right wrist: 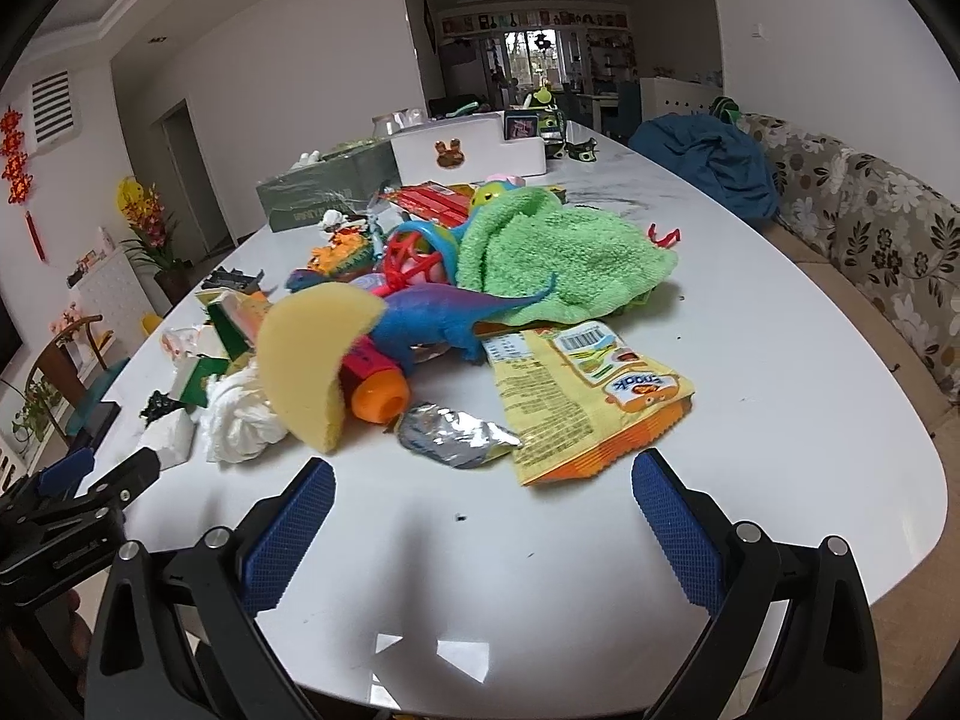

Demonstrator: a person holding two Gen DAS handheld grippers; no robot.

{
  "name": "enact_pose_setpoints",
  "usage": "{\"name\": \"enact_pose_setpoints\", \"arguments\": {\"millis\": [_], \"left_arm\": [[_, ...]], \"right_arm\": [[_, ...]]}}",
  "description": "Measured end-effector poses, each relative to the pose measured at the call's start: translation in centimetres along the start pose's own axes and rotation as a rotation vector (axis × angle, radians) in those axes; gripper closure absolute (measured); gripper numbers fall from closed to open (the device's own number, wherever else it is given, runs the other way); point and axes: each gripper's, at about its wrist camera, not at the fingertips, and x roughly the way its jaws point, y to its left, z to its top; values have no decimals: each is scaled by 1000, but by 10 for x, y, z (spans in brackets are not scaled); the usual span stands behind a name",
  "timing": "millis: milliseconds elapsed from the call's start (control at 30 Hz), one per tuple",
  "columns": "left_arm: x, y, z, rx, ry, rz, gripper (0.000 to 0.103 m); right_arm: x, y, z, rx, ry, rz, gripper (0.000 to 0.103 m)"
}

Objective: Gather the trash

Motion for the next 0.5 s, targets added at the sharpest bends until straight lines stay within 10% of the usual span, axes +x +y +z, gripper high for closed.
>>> {"name": "enact_pose_setpoints", "arguments": {"millis": [500], "left_arm": [[8, -1, -2, 4, 24, -8, 8]], "right_arm": [[80, -50, 54, -3, 205, -21, 4]]}}
